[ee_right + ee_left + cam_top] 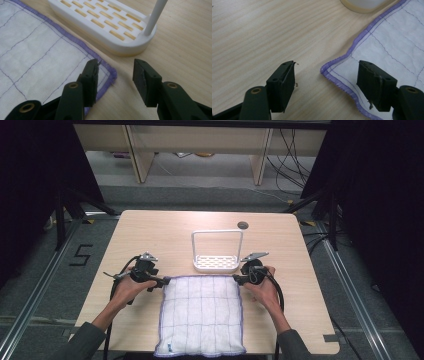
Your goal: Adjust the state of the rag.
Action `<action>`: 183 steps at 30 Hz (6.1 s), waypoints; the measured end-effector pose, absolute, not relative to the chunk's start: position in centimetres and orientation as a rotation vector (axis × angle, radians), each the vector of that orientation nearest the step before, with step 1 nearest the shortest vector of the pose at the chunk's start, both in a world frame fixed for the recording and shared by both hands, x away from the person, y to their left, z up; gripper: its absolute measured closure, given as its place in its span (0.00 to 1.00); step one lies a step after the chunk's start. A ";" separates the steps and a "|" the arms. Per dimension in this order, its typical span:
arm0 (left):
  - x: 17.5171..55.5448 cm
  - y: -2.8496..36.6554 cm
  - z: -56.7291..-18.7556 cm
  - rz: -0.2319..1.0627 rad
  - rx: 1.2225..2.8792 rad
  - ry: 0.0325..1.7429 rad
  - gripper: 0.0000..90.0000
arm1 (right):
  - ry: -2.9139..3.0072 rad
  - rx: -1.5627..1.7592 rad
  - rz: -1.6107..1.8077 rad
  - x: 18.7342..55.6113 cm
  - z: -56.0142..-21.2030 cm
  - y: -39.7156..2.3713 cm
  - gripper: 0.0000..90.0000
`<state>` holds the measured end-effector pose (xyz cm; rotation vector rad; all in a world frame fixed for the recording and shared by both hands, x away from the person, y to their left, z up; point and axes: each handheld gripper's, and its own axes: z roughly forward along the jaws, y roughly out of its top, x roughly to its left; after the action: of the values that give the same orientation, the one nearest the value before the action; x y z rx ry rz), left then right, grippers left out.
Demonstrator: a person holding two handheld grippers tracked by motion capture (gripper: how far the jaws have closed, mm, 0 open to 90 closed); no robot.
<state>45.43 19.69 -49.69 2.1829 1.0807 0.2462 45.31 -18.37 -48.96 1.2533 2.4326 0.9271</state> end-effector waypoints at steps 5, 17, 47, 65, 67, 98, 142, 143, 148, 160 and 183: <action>45.6 19.1 -49.6 0.260 2.211 1.047 0.34 | 2.455 1.239 0.901 45.6 -49.2 -18.1 0.64; 45.5 18.9 -49.8 0.277 2.251 1.007 0.45 | 2.458 1.187 0.906 45.8 -49.9 -17.6 0.68; 44.8 18.2 -49.7 0.332 2.247 0.849 0.96 | 2.461 1.162 0.957 45.1 -49.0 -17.6 0.99; 44.3 19.2 -42.9 0.460 2.068 0.764 0.96 | 2.285 1.028 1.114 43.7 -41.3 -18.9 0.99; 43.9 19.3 -42.8 0.455 2.066 0.748 0.96 | 2.275 0.997 1.133 43.5 -40.8 -19.0 0.99; 30.8 19.7 -49.1 0.315 2.275 0.524 0.95 | 2.479 0.766 0.921 29.9 -45.3 -17.9 0.99; 39.2 18.6 -48.8 0.244 2.281 0.750 0.43 | 2.489 1.156 0.900 29.2 -48.4 -19.2 0.46; 39.2 18.6 -48.8 0.244 2.281 0.750 0.43 | 2.483 1.141 0.904 29.3 -48.6 -19.2 0.45; 39.7 18.8 -49.6 0.195 2.285 0.768 0.42 | 2.513 1.172 0.872 29.3 -49.4 -18.7 0.47; 39.8 18.8 -50.5 0.157 2.293 0.772 0.49 | 2.541 1.148 0.849 29.3 -49.8 -18.5 0.53; 37.6 18.6 -50.6 0.145 2.314 0.687 0.89 | 2.591 1.034 0.978 29.8 -50.3 -18.7 0.91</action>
<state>37.59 18.64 -50.65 2.3137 0.6866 0.1451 29.85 -18.75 -50.26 1.0340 2.5909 0.9783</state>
